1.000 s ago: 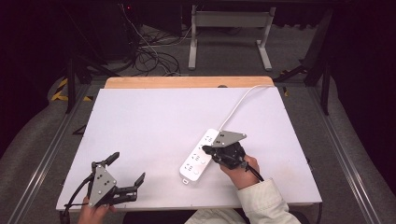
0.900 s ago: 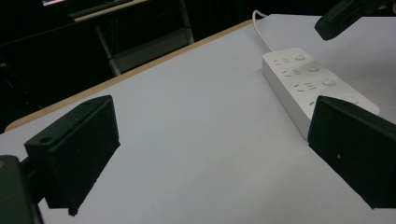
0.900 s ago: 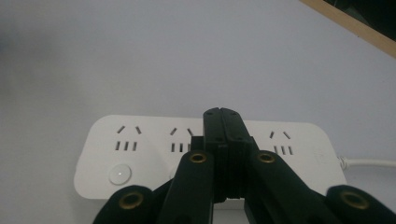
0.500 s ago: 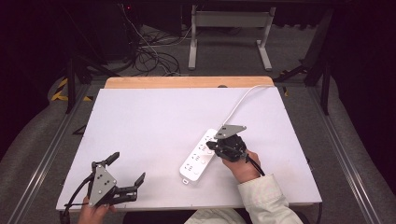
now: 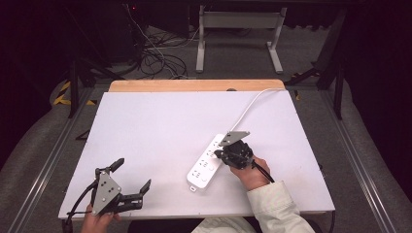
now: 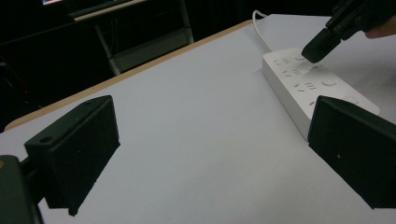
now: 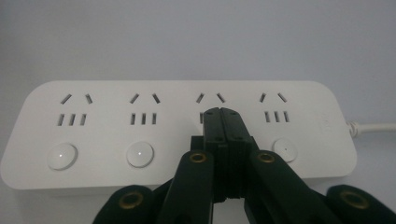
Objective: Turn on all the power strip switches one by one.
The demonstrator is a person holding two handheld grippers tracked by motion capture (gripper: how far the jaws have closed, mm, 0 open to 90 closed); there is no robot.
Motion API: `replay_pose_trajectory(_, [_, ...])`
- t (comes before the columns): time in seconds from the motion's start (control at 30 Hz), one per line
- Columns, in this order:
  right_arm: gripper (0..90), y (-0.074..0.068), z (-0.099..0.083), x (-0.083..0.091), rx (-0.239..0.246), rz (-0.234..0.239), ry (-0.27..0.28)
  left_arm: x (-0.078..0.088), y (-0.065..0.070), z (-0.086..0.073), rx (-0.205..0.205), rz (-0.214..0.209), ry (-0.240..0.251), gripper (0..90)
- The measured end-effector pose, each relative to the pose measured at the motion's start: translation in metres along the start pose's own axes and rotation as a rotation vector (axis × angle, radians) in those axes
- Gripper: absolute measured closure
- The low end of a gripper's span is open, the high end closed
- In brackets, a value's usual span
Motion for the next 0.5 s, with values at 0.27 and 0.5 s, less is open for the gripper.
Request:
replay_pose_trajectory(0.27, [90.0, -0.0001, -0.0027, -0.0025, 0.007, -0.013, -0.024, 0.0001, 0.0005, 0.0002, 0.003, -0.002, 0.002, 2.4])
replay_pose_trajectory(0.5, [90.0, -0.0017, -0.0045, -0.0031, 0.024, -0.041, -0.021, 0.0002, 0.0006, 0.0002, 0.004, -0.002, 0.002, 2.4])
Point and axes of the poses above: each handheld gripper's, and its own axes: x roughly backward along the jaws, z roughly out of its top, y roughly to its right, the point moved 5 cm from there along -x, roughly forward along the jaws, and after that the axes turned 15 degrees about -x, right-handed, at the moved point
